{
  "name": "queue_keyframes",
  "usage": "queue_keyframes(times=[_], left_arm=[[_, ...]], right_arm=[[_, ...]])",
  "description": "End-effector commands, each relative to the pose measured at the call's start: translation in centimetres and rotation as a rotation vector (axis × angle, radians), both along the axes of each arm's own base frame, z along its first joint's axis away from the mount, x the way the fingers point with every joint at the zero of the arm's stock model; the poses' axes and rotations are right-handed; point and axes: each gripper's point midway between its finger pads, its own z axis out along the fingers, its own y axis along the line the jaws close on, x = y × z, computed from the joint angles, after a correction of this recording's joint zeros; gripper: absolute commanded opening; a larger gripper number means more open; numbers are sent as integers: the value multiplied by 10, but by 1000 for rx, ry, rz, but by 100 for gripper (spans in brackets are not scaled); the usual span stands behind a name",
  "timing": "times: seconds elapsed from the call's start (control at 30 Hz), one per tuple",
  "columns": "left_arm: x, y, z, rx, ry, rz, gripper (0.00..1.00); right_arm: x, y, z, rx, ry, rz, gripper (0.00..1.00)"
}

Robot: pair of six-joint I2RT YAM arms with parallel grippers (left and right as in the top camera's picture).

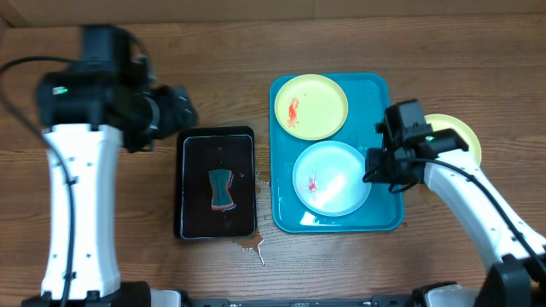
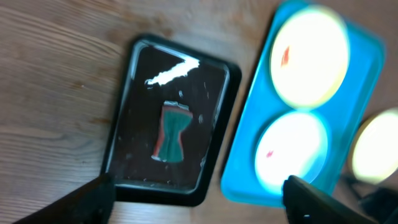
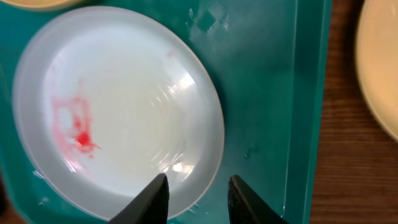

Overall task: Clean dirty plates on tray and stack at the side
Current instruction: 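Grasp the sponge again with the left gripper from the black tray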

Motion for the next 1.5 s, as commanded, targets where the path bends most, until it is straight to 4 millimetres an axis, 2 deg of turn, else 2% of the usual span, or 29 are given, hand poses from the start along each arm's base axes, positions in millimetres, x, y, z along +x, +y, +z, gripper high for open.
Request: queue_keyframes(times=[0.0,0.07,0.2,0.3,0.37,0.43,0.5,0.57,0.7,0.87,1.0,1.03,1.1,1.2,1.23,1.27,1.47], left_arm=[[-10,-16,-44,138,128,-108,82],[-13,-20,-70,198,190,-88,81],[-13,-31,-131,229,277,-68,69],[-21,-36,-175,205,359,-61,49],[-32,-38,-207,187,434,-65,43],[-39,-40,-225,175,471,-82,40],[-43,-44,-244,158,490,-132,31],[-43,-44,-253,158,496,-154,24],[-39,-40,-257,188,482,-154,4],[-35,-39,-252,196,471,-153,4],[-25,-28,-224,260,422,-147,4],[-18,-23,-205,294,368,-141,4],[-10,-18,-181,320,292,-126,4],[0,-16,-152,322,183,-115,4],[2,-15,-144,324,150,-109,4],[3,-15,-135,321,114,-103,4],[1,-17,-139,314,133,-108,4]], right_arm=[[17,5,43,27,-110,-8,33],[16,5,47,31,-110,-20,33],[13,4,45,32,-93,-38,33],[11,3,45,30,-82,-38,33],[8,3,44,27,-71,-38,33],[6,2,43,25,-63,-38,33],[6,2,43,24,-61,-38,33],[7,2,43,25,-64,-38,33],[7,2,43,25,-65,-38,33],[7,-3,42,-1,-65,-66,30],[15,-37,42,-94,-86,-303,30],[19,-40,41,-71,-88,-328,30],[18,-42,36,-45,-72,-340,30],[13,-33,24,0,-21,-253,30],[12,-26,20,27,-6,-205,30],[9,-8,13,99,19,-79,31],[8,-5,-12,112,56,-83,31]])
